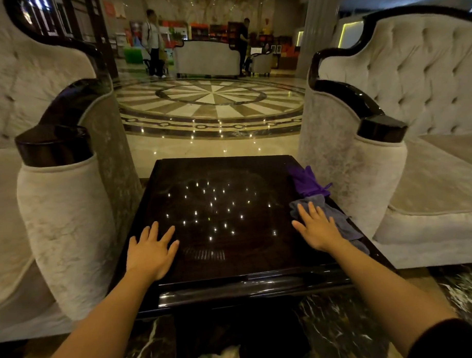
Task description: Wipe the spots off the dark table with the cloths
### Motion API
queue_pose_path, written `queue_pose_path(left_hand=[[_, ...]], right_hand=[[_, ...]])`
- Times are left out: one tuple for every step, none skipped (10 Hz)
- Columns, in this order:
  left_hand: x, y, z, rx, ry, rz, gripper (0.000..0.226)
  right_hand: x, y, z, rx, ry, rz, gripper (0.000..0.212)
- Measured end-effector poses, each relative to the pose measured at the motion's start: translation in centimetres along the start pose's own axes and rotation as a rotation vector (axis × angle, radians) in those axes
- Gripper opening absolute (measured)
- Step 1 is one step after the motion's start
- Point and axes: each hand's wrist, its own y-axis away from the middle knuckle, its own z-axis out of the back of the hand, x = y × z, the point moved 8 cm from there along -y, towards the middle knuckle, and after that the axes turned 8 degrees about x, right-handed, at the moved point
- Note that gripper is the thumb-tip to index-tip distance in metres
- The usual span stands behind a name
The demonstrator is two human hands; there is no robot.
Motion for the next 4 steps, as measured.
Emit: queue_pose_path(left_hand=[[-0.2, 0.0, 0.1, -0.007, -0.008, -0.002, 0.055], [-0.5, 0.1, 0.5, -0.008, -0.038, 0.004, 0.056], [-0.5, 0.6, 1.0, 0.020, -0.037, 0.002, 0.055], [-0.8, 1.2, 3.5, 0.042, -0.015, -0.029, 0.056]], right_hand=[[4.1, 0.2, 0.1, -0.033, 0.001, 0.116, 0.055], [8.0, 0.2, -0.1, -0.052, 0.007, 0.198, 0.057], [10.3, 0.6, -0.3, -0.004, -0.022, 0.204, 0.060], [12.7, 1.9, 0.4, 0.068, -0.080, 0.219, 0.065]])
